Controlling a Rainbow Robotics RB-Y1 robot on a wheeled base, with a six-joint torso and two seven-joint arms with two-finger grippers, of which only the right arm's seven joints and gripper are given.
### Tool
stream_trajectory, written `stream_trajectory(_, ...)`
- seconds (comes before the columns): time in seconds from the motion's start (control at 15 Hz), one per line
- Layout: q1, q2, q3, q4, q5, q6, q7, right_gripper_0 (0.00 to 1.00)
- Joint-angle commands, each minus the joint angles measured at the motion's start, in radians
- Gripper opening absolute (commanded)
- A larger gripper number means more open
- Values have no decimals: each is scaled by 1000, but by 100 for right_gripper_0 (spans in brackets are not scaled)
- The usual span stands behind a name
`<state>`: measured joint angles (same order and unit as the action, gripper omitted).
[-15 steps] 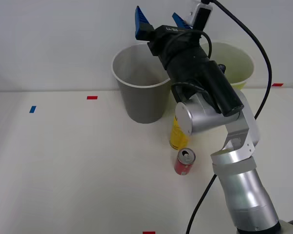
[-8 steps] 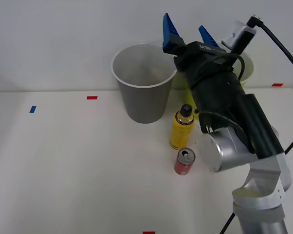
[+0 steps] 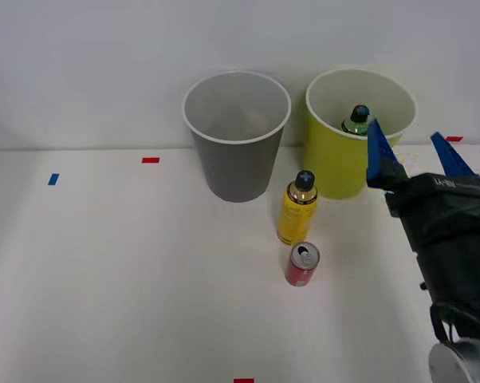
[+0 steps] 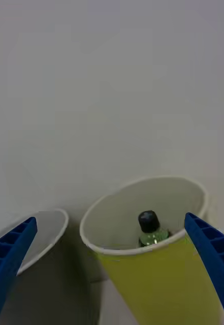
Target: Put cans in the gray bin, plastic bottles in the light green bin
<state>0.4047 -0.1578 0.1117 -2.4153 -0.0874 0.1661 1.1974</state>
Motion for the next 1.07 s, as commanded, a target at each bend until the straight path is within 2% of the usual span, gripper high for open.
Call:
stream_trajectory(0.07, 226, -69, -26, -19, 15, -171, 5, 100)
stream_trajectory(0.27, 451, -88, -21, -19, 35, -329, 33, 100)
stream_trajectory(0.6, 640, -109, -52, -5, 69, -482, 99, 100)
stream_trajectory(0.8, 635, -97, -83, 242, 74, -784, 130, 100)
stream_trajectory(1.07, 634, -78, -96, 423, 74, -967, 148, 100)
